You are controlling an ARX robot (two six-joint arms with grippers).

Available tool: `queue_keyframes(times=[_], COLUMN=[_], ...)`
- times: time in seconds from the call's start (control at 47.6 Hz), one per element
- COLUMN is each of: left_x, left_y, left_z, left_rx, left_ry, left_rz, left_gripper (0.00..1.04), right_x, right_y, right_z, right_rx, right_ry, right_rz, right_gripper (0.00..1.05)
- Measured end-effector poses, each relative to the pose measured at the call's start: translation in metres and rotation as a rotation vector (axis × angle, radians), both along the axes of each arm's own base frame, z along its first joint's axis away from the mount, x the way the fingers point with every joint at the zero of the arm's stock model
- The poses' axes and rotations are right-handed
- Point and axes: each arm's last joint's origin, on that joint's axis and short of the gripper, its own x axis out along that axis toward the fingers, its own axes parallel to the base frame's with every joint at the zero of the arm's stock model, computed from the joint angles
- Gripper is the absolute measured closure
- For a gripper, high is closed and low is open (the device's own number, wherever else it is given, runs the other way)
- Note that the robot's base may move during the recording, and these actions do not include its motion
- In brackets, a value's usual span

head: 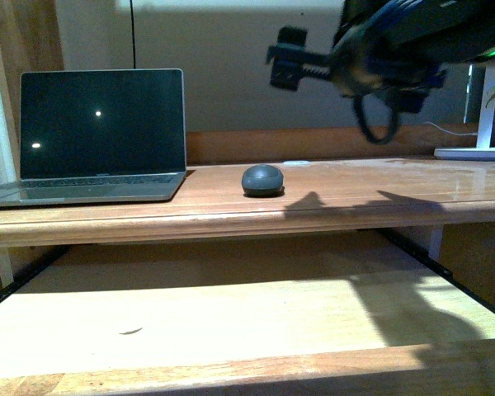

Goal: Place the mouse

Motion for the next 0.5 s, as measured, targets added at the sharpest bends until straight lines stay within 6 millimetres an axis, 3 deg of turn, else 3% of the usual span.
queue_keyframes(times=[0.084,0.357,0.504], left_x=[0.0,0.0,0.0], left_y=[0.0,0.0,0.0], left_z=[0.0,0.0,0.0], left_rx=[0.0,0.0,0.0], left_ry=[0.0,0.0,0.0], left_rz=[0.0,0.0,0.0], left_gripper=[0.08,0.08,0.08], right_x=[-0.031,-0.116,-0.152], right_y=[-0.03,-0.105,-0.138], right_z=[-0.017,-0.11,-0.154], right_rx=[-0.013,-0.085,-0.135], right_ry=[-0.007,0.03,0.101], right_rz=[0.115,0.442,0.552], right_gripper=[0.07,0.07,0.07])
